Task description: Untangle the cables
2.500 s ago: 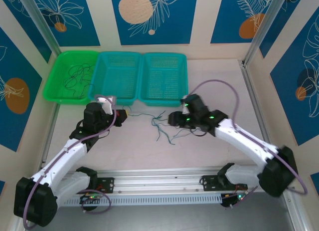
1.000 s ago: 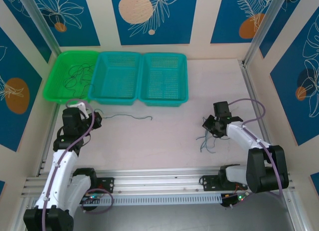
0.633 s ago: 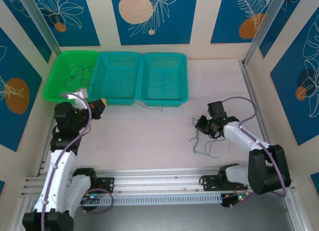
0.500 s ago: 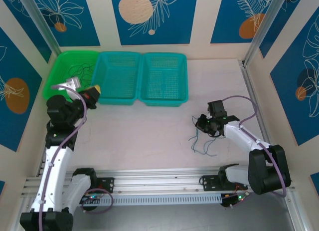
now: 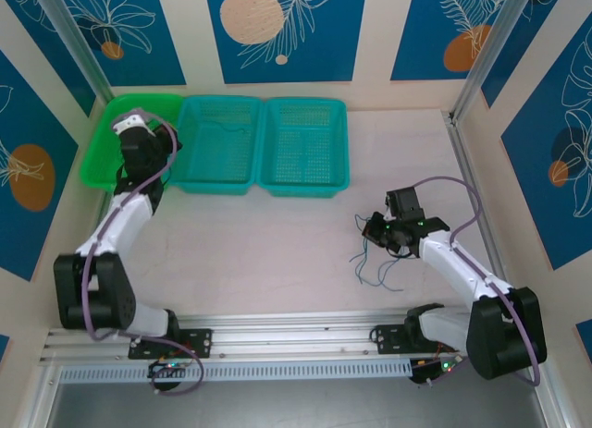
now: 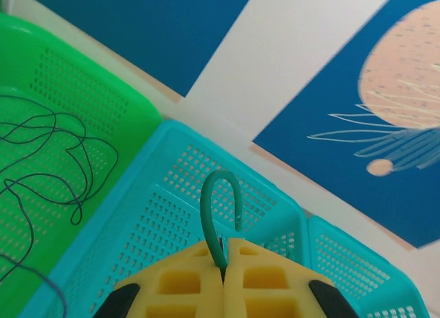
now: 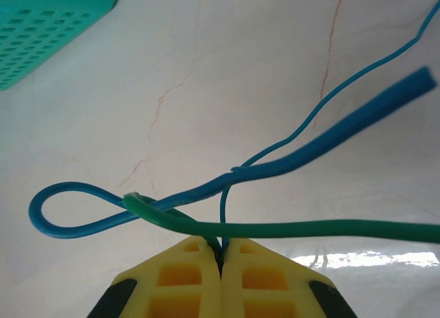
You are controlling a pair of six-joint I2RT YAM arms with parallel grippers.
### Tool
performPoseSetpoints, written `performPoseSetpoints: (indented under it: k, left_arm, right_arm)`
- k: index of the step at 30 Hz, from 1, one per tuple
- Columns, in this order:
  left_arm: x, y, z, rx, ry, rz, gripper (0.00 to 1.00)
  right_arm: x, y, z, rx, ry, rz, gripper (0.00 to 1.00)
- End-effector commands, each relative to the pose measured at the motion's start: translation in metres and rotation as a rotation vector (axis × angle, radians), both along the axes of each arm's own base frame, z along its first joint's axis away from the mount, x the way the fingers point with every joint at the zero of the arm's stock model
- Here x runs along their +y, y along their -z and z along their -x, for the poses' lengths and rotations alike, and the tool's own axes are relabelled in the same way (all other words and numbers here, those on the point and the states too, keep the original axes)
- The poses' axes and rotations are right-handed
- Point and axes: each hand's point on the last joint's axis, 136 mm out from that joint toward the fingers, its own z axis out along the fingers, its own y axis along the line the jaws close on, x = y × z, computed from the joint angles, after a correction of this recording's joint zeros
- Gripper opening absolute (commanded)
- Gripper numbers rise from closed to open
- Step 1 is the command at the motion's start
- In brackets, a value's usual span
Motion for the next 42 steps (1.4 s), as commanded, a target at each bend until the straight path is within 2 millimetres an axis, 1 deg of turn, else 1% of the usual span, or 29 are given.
performPoseSetpoints:
  k: [1,5,6,7,8,9,10,12,13,15,17,19,21,22,24,26,30,32,33,34,37,39,41,42]
  left_arm:
    - [0.007,-0.020,-0.026,-0.072,-0.041,0.077,0.00]
    - [-0.008,0.000,-0.054,-0.024,0.042,0.102,0.00]
    - [-0.010,0.009,-0.059,0.009,0.052,0.104,0.00]
    - [-0.010,0.019,-0.061,0.040,0.051,0.103,0.05]
    - [-0.009,0.029,-0.060,0.070,0.039,0.101,0.13]
    - [-0.004,0.041,-0.058,0.110,0.009,0.099,0.27]
    - [0.001,0.050,-0.053,0.145,-0.019,0.093,0.43]
    - [0.006,0.058,-0.043,0.188,-0.040,0.052,0.66]
    - [0.008,0.058,-0.037,0.205,-0.047,0.023,0.75]
    - [0.015,0.055,-0.024,0.241,-0.070,-0.038,0.84]
    - [0.022,0.048,-0.010,0.256,-0.090,-0.100,0.87]
    - [0.025,0.036,0.004,0.231,-0.090,-0.149,0.89]
    - [0.024,0.024,0.020,0.202,-0.072,-0.180,0.90]
    - [0.019,0.018,0.027,0.189,-0.043,-0.194,0.90]
    - [0.007,0.007,0.041,0.161,0.027,-0.202,0.90]
    - [-0.011,-0.007,0.056,0.124,0.126,-0.194,0.89]
    - [-0.065,-0.031,0.093,0.043,0.376,-0.151,0.87]
    - [-0.095,-0.036,0.113,0.017,0.489,-0.169,0.87]
    - [-0.111,-0.036,0.123,0.010,0.547,-0.185,0.87]
    - [-0.126,-0.033,0.133,0.008,0.599,-0.200,0.87]
    - [-0.159,-0.015,0.156,0.034,0.707,-0.228,0.87]
    - [-0.173,0.000,0.168,0.062,0.761,-0.228,0.87]
    - [-0.181,0.016,0.177,0.100,0.792,-0.228,0.87]
    - [-0.186,0.025,0.183,0.118,0.816,-0.230,0.87]
  right_arm:
    - [-0.001,-0.011,0.005,-0.018,-0.004,-0.004,0.00]
    - [-0.005,-0.011,0.011,-0.017,0.006,0.005,0.00]
    - [-0.006,-0.011,0.012,-0.017,0.009,0.005,0.00]
    - [-0.007,-0.010,0.014,-0.014,0.012,0.006,0.00]
    - [-0.007,-0.011,0.015,-0.016,0.015,0.003,0.00]
    - [-0.007,-0.011,0.016,-0.018,0.017,0.001,0.00]
    - [-0.007,-0.010,0.017,-0.016,0.018,-0.002,0.00]
    - [-0.008,-0.011,0.018,-0.022,0.023,-0.003,0.00]
    - [-0.008,-0.011,0.019,-0.022,0.021,-0.002,0.00]
    - [-0.008,-0.013,0.018,-0.027,0.019,-0.001,0.00]
    - [-0.009,-0.013,0.016,-0.028,0.018,0.004,0.00]
    - [-0.009,-0.014,0.014,-0.030,0.017,0.004,0.00]
    - [-0.007,-0.015,0.012,-0.035,0.009,-0.002,0.00]
    - [-0.004,-0.016,0.010,-0.038,-0.005,-0.011,0.00]
    - [0.005,-0.018,0.007,-0.046,-0.047,-0.026,0.00]
    - [0.023,-0.024,0.006,-0.066,-0.133,-0.054,0.00]
    - [0.083,-0.039,0.009,-0.143,-0.403,-0.074,0.00]
    - [0.117,-0.040,0.017,-0.153,-0.545,-0.072,0.00]
    - [0.135,-0.040,0.023,-0.149,-0.619,-0.075,0.00]
    - [0.151,-0.038,0.028,-0.137,-0.690,-0.076,0.03]
    - [0.185,-0.030,0.040,-0.108,-0.812,-0.034,0.08]
    - [0.195,-0.032,0.042,-0.104,-0.834,-0.031,0.17]
    - [0.196,-0.041,0.041,-0.121,-0.821,-0.050,0.26]
    - [0.194,-0.048,0.041,-0.139,-0.815,-0.062,0.29]
